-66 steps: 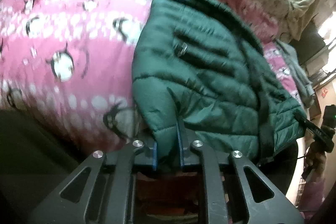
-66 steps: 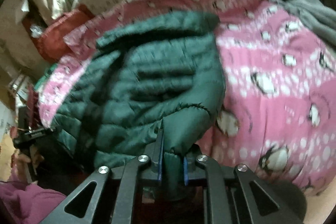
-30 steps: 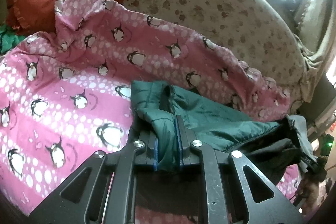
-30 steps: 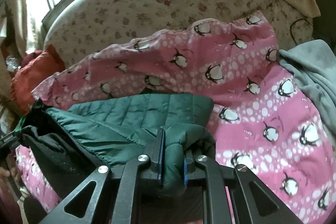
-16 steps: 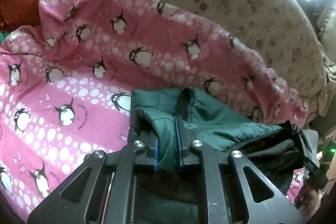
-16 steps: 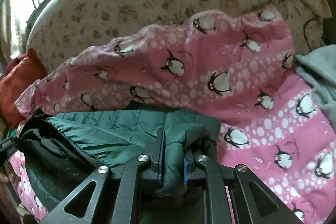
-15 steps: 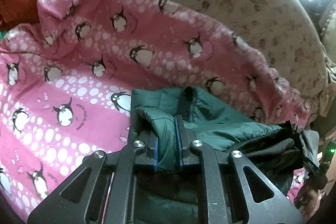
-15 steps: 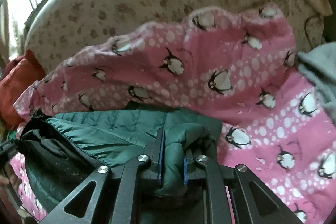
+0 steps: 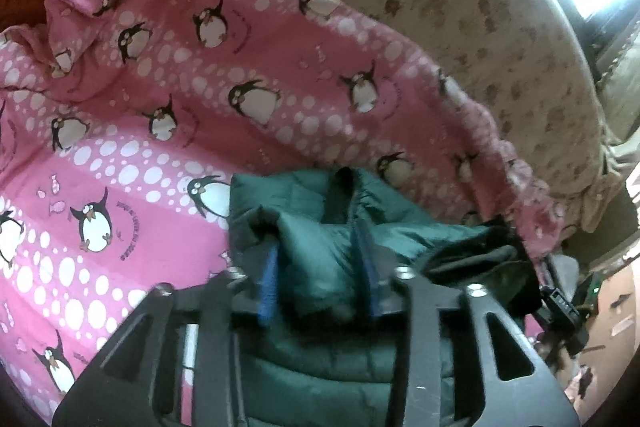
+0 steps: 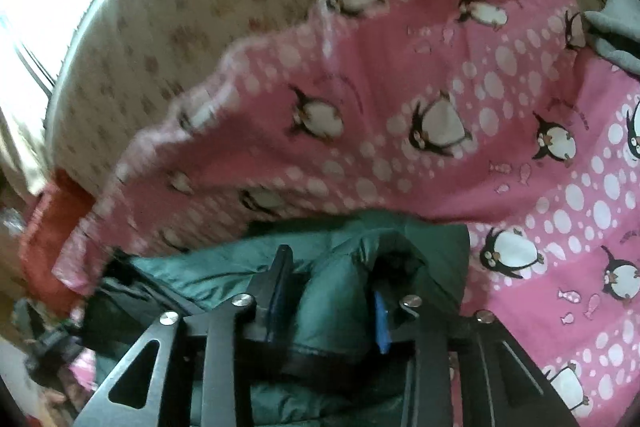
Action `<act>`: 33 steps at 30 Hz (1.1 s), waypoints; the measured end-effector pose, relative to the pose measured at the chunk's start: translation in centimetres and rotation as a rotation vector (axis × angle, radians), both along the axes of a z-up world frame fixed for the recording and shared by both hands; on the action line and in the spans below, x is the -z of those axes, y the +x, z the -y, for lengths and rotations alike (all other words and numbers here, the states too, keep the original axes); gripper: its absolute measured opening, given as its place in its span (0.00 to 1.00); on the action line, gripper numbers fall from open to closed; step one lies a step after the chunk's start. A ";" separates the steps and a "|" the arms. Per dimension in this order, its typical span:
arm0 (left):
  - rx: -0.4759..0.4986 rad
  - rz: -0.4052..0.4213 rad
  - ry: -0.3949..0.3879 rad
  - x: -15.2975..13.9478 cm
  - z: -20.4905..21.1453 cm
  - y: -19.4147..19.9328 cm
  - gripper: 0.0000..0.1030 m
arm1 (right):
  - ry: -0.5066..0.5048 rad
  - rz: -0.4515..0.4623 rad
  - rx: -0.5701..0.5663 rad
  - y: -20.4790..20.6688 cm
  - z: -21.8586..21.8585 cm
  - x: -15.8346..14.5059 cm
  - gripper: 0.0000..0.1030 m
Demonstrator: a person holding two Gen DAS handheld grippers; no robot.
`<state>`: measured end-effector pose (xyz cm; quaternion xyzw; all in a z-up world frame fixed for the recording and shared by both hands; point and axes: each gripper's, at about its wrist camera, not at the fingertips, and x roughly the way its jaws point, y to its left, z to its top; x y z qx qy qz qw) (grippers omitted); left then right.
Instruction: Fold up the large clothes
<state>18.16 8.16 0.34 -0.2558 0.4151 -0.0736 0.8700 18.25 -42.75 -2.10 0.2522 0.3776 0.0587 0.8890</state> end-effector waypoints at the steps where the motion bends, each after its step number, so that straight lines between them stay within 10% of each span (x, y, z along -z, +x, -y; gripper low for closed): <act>1: -0.002 0.009 0.000 -0.3 0.0 -0.2 0.54 | 0.021 0.012 -0.001 -0.3 0.2 -0.5 0.37; 3: -0.030 0.060 0.033 -1.5 0.1 -1.1 0.72 | 0.018 0.030 -0.008 -0.8 0.0 -1.4 0.43; 13: 0.014 0.111 0.187 -2.2 4.0 -1.7 0.72 | -0.145 0.119 -0.067 -3.2 -3.9 -4.3 0.54; 23: -0.044 -0.043 0.302 3.1 5.9 3.4 0.72 | -0.398 0.067 -0.301 2.2 -14.2 -1.7 0.54; 27: -0.035 -0.057 0.326 4.0 6.1 4.9 0.77 | -0.511 -0.040 -0.229 5.3 -14.8 0.8 0.54; 33: -0.032 -0.054 0.346 5.1 6.6 5.8 0.80 | -0.422 -0.113 -0.165 7.1 -12.7 4.3 0.55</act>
